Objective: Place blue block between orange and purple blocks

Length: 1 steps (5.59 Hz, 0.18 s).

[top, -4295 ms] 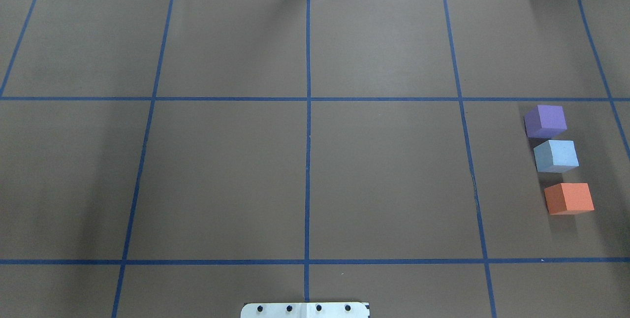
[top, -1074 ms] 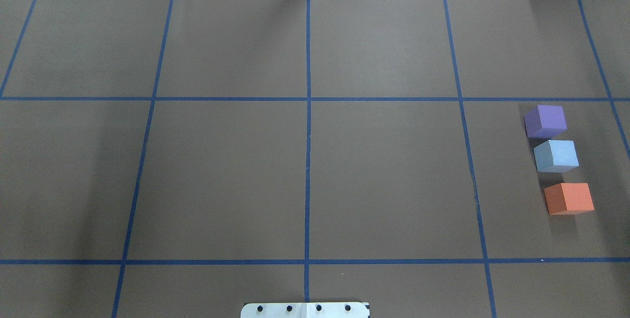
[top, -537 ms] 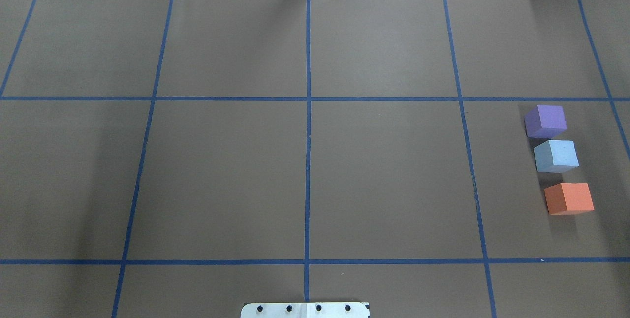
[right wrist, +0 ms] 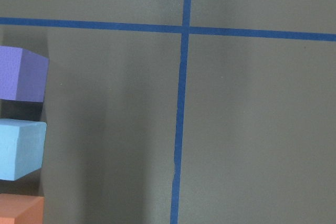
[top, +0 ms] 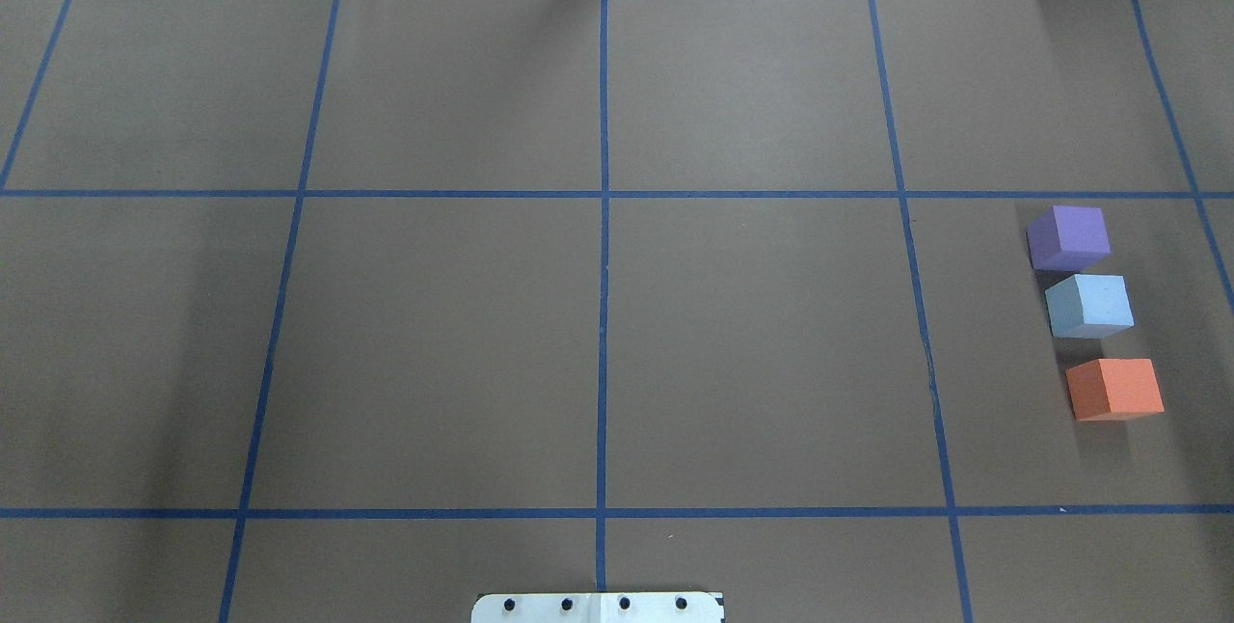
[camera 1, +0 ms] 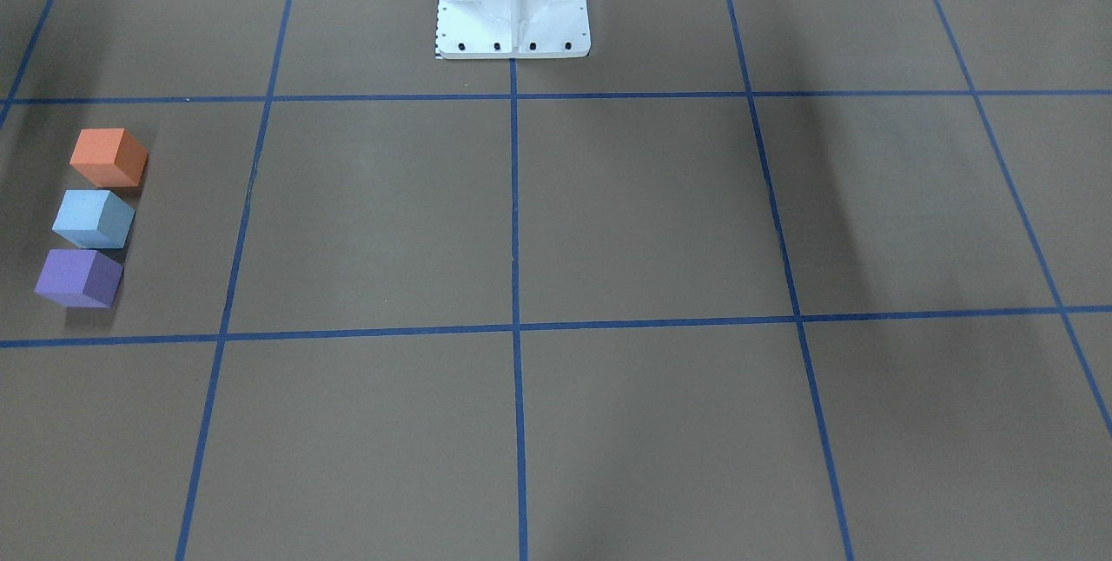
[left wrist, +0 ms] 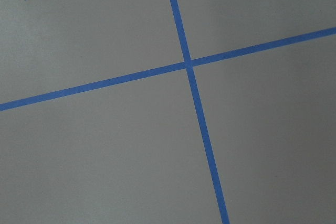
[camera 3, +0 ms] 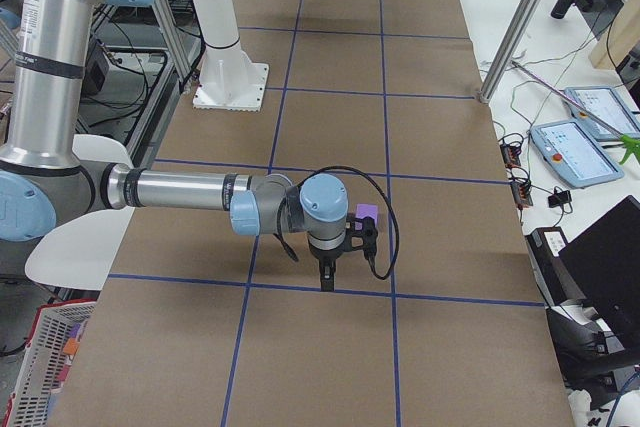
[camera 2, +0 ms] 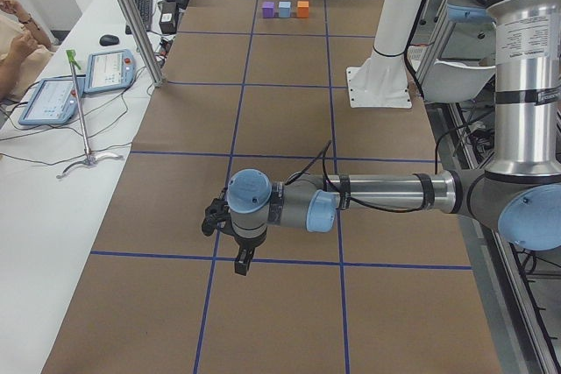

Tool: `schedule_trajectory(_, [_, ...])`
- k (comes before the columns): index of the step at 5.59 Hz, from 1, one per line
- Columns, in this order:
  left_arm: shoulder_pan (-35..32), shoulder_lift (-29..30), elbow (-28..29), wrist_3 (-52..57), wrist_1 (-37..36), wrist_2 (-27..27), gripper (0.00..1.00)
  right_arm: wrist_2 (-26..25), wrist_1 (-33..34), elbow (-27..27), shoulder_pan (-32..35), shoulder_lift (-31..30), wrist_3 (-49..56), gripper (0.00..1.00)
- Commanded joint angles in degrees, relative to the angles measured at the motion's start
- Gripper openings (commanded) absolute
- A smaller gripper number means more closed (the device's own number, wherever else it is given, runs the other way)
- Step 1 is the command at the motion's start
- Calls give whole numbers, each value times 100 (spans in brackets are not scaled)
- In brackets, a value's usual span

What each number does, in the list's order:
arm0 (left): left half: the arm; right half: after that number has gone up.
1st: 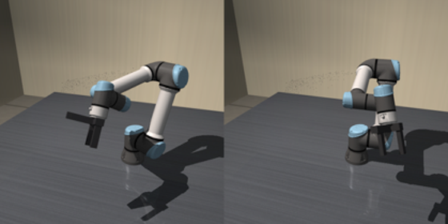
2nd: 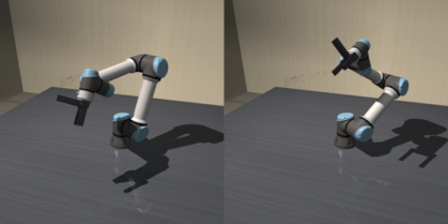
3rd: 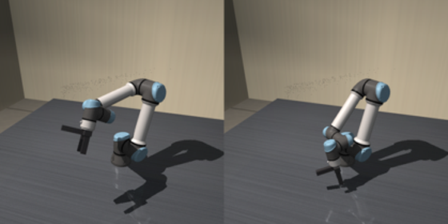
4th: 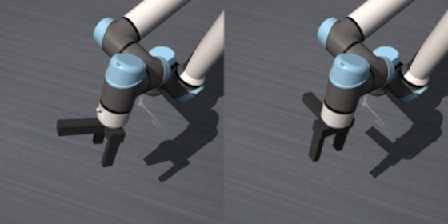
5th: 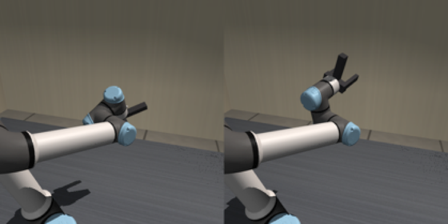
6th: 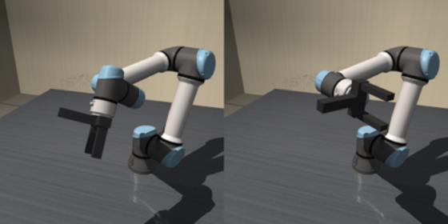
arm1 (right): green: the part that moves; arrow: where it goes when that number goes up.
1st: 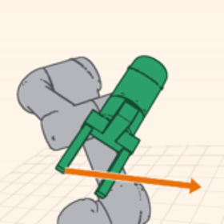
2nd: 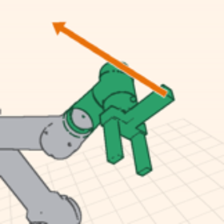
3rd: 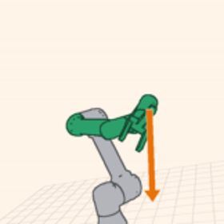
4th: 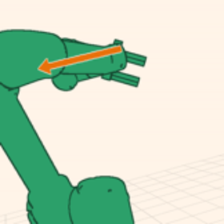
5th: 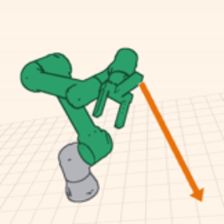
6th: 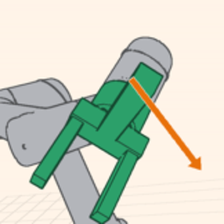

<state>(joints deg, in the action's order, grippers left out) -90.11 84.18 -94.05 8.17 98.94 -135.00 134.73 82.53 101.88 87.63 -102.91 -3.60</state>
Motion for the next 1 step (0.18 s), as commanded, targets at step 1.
schedule_trajectory(1, [11, 2, 10, 0, -6, 0, 100, 1, 0, -1, 0, 8, 0, 100])
